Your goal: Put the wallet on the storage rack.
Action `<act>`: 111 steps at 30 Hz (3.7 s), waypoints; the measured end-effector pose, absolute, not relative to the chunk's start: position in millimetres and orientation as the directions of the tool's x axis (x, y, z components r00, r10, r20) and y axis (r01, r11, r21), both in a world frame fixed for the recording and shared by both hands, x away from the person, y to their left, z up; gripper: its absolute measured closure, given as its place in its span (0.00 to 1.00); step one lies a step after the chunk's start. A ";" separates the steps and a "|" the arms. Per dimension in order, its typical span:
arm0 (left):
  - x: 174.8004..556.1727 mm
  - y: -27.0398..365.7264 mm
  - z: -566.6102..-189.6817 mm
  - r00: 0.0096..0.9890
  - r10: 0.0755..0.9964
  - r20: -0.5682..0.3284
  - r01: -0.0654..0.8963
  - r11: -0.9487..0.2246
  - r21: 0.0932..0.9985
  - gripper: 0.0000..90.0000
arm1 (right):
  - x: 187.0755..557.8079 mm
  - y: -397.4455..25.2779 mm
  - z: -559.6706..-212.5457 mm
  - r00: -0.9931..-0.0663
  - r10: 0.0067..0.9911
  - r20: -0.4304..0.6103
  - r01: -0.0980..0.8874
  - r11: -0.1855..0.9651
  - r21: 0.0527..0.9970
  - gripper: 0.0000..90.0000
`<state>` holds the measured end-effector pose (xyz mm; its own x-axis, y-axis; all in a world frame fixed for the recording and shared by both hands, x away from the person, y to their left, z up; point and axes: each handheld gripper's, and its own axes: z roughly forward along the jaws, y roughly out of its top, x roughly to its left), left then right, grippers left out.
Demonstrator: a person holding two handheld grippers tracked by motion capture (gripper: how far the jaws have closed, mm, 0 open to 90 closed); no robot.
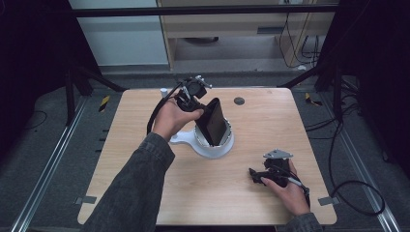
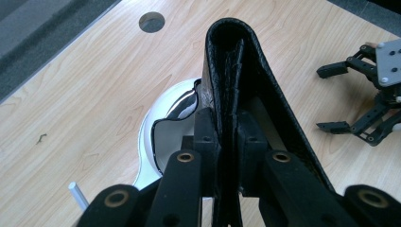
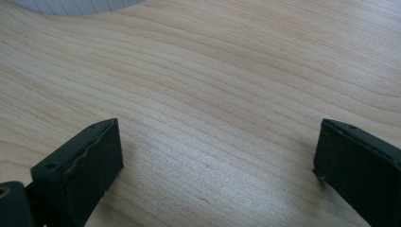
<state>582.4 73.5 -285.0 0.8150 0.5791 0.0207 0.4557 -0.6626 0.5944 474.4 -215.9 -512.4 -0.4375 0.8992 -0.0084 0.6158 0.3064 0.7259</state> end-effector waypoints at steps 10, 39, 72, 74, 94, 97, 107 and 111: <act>591.9 69.2 -293.1 0.808 0.589 0.003 0.475 -0.655 0.588 0.90 | 474.3 -215.6 -512.7 -0.437 0.900 -0.007 0.614 0.304 0.728 0.02; 594.9 76.6 -287.3 0.739 0.667 0.092 0.446 -0.587 0.675 0.61 | 473.5 -215.4 -512.6 -0.435 0.900 -0.006 0.616 0.303 0.727 0.02; 535.9 76.3 -261.0 0.784 0.602 0.153 0.276 -0.557 0.783 0.10 | 473.3 -215.4 -512.5 -0.435 0.901 -0.005 0.619 0.302 0.725 0.02; 531.7 75.9 -262.2 0.790 0.595 0.151 0.264 -0.552 0.791 0.09 | 473.4 -215.5 -512.5 -0.435 0.900 -0.005 0.617 0.303 0.726 0.02; 502.8 85.0 -276.1 0.804 0.569 0.174 0.236 -0.573 0.785 0.06 | 473.2 -215.6 -512.6 -0.434 0.901 -0.010 0.616 0.304 0.727 0.02; 497.5 86.8 -280.0 0.808 0.562 0.176 0.233 -0.580 0.781 0.06 | 473.0 -215.3 -512.6 -0.432 0.902 -0.006 0.618 0.301 0.726 0.02; 481.7 98.2 -297.2 0.805 0.569 0.170 0.237 -0.570 0.787 0.05 | 472.5 -215.4 -512.5 -0.432 0.902 -0.008 0.617 0.302 0.727 0.02; 476.8 103.6 -309.7 0.805 0.572 0.157 0.253 -0.570 0.782 0.05 | 472.4 -215.4 -512.6 -0.433 0.902 -0.008 0.616 0.303 0.727 0.02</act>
